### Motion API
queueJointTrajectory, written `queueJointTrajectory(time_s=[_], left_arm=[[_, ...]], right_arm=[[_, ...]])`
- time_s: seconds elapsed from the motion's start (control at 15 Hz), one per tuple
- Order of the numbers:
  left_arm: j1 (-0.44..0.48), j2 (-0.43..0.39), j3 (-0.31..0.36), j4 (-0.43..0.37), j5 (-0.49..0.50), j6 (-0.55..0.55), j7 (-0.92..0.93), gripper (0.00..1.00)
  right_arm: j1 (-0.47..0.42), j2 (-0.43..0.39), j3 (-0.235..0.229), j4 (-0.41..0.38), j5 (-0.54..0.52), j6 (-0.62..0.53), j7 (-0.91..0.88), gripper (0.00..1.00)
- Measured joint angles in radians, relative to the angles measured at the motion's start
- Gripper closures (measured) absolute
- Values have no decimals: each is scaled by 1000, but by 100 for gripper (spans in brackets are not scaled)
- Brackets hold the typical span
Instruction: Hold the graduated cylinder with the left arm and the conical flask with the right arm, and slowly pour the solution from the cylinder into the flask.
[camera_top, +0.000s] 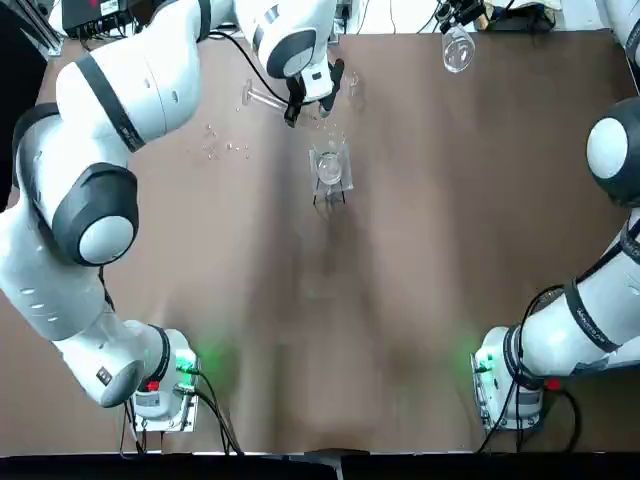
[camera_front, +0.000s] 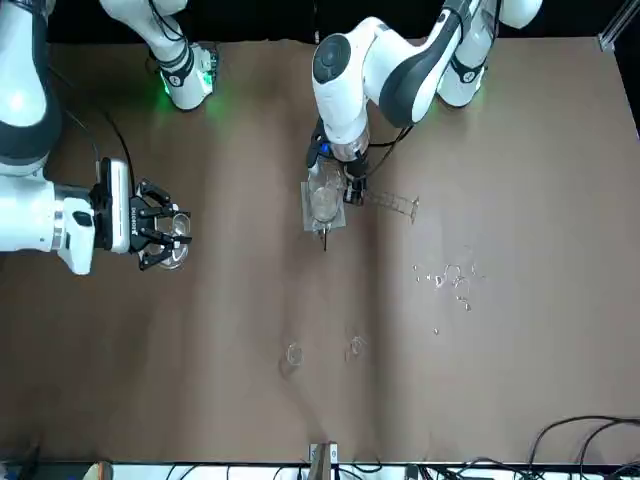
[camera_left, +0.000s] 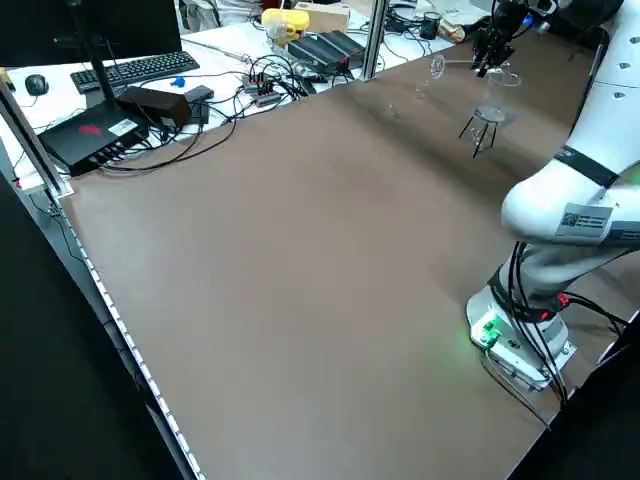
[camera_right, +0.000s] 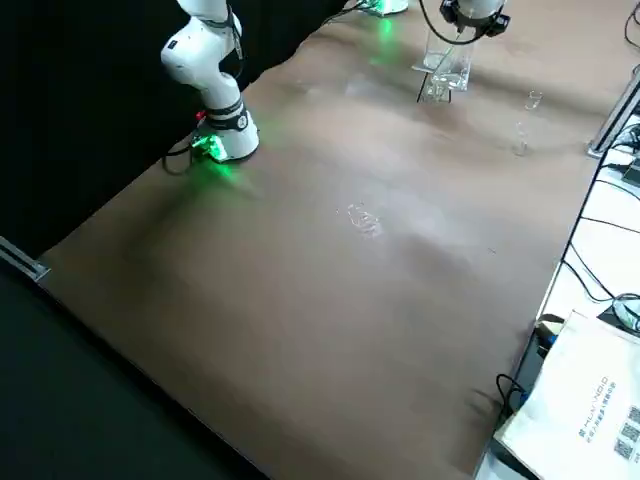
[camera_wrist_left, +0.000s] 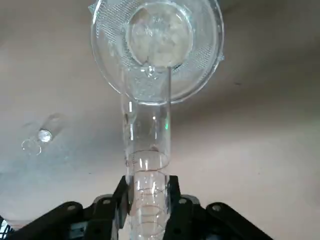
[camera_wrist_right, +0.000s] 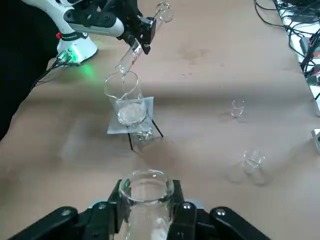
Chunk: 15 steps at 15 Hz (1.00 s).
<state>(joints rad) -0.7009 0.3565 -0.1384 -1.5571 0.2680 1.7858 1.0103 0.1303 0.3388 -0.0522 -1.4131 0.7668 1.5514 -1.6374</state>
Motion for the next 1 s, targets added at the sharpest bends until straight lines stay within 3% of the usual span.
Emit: queueJointTrajectory(time_s=[1.0], left_arm=[[-1, 0, 1, 5, -2, 0, -11, 66]], right_arm=[[109, -1, 0, 0, -84, 41, 83, 61]])
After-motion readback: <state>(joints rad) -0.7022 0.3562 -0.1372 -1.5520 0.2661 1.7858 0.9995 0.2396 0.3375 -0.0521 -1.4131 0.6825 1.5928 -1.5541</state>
